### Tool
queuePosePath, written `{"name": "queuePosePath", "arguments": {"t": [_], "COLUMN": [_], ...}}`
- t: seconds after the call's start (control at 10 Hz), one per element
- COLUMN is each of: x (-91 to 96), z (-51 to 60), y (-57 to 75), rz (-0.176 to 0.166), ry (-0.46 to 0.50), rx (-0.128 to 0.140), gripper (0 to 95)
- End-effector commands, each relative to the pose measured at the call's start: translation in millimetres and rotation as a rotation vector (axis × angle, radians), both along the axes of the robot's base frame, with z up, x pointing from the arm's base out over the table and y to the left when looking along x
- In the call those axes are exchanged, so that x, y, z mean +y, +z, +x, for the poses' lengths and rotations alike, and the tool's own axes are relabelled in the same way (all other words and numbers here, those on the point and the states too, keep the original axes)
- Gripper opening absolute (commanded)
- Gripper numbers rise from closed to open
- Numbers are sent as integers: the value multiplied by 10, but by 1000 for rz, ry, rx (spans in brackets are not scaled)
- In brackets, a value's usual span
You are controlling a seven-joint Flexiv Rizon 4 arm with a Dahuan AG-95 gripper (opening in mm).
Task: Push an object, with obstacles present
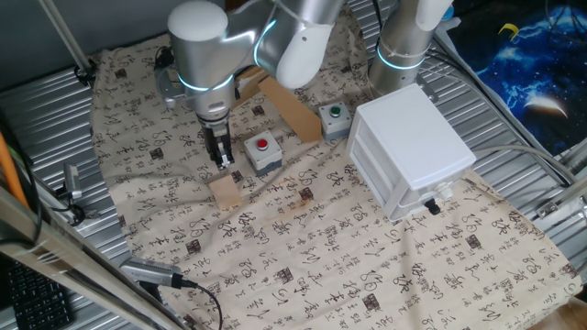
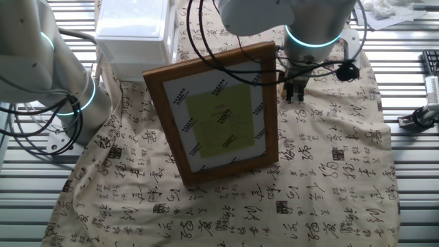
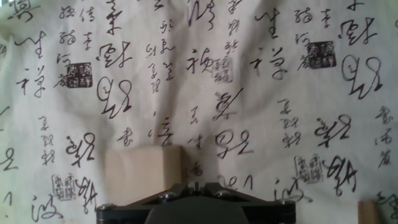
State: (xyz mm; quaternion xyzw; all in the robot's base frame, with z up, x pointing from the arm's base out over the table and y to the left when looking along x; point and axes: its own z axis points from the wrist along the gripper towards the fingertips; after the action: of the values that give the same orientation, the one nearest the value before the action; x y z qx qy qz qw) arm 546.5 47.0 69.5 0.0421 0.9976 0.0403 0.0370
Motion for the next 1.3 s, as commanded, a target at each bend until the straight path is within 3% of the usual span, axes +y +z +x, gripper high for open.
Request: {"name": "queuePosePath", "arguments": {"t": [0.1, 0.3, 0.6, 1.3], "x": [-45, -137, -319, -482], "z": [25, 55, 124, 171], "y": [3, 9, -89, -185], "rz": [-5, -8, -9, -29], "ry": [25, 48, 78, 122], "rx": [2, 3, -7, -6], "gripper": [0, 0, 0, 0]}}
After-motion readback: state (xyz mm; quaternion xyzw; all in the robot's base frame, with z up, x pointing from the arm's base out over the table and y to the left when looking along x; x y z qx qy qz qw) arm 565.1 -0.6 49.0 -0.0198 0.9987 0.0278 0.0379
